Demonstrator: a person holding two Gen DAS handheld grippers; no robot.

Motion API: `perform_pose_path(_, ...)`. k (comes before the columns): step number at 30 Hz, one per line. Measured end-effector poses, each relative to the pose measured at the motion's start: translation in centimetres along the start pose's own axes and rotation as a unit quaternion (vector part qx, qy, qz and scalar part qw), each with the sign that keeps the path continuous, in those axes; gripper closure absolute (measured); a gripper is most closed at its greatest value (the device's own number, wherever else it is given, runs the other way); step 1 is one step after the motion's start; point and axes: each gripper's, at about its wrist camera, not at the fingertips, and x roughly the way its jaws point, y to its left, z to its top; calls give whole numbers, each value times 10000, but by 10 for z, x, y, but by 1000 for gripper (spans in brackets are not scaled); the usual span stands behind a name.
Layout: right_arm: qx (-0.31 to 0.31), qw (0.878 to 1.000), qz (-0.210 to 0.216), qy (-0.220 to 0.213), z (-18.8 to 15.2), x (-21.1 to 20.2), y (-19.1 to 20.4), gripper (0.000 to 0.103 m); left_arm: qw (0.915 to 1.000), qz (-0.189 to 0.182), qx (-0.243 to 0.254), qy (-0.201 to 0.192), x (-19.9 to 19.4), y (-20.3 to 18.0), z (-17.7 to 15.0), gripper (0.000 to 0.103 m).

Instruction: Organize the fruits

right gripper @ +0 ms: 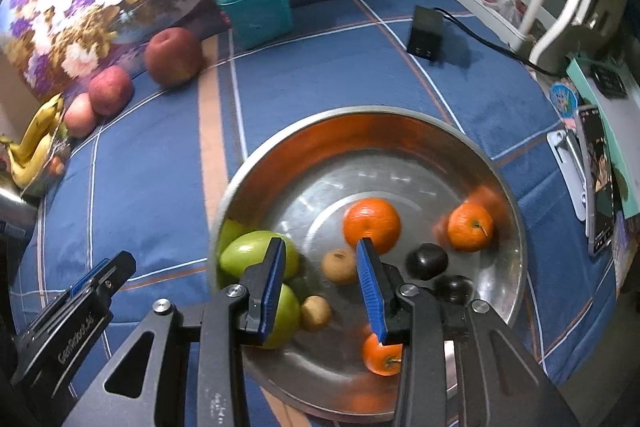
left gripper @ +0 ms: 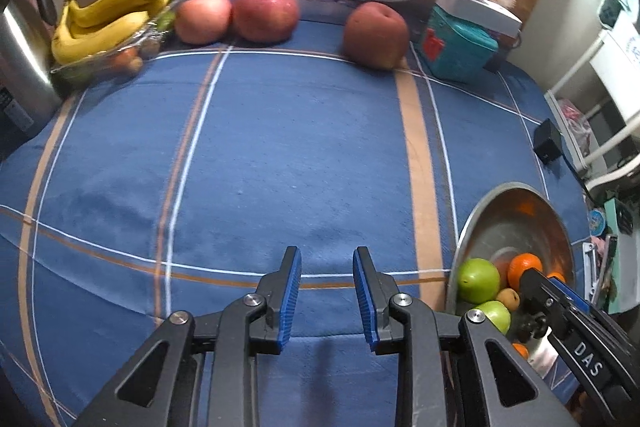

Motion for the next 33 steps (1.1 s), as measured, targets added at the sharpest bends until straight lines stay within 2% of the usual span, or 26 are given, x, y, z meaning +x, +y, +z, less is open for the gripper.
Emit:
perform_pose_path(4, -84, 10000, 36, -40, 0, -2, 8, 65, 9999, 47, -88, -25, -1, 6, 1, 63)
perform_pose_path(6, -138, 9999, 40, -41, -1, -3, 11, 65, 9999, 54, -126, -54, -1, 9, 2, 47)
perform_pose_path(8, -161, 9999, 45, -38, -2, -3, 13, 65, 9998, 46, -157, -87, -2, 10, 3, 47)
perform_pose_path(10, -177, 9998, 42, -36, -2, -3, 14, 65, 9997, 93, -177, -136, -4, 11, 3, 40)
perform_pose_path(11, -182, 9998, 38, -33, -2, -3, 15, 65, 9996, 138, -179, -155, -4, 11, 3, 32)
perform_pose_path(12, -185, 9998, 39, -25, -2, -3, 15, 62, 9995, 203, -177, -175, -4, 12, 4, 26)
perform_pose_path(14, -182, 9998, 48, -19, -2, -1, 15, 38, 9993, 285, -170, -196, -4, 14, 4, 22)
perform_pose_path(18, -179, 9998, 43, -11, -3, 2, 14, 31, 9985, 461, -176, -227, -3, 18, 4, 6)
perform_pose_path(20, -205, 9998, 41, -14, -3, 2, 14, 21, 9982, 519, -169, -233, -1, 20, 4, 4)
perform_pose_path(24, -275, 9995, 89, -119, -4, 2, 17, 18, 9974, 669, -51, -275, -1, 20, 4, 0)
perform_pose_path(27, -330, 9992, 92, -202, -5, 1, 20, 6, 9963, 827, 67, -219, 3, 19, 4, 0)
perform_pose_path(33, -423, 9988, 82, -244, -5, 2, 23, 6, 9950, 952, 164, -251, 5, 18, 7, 0)
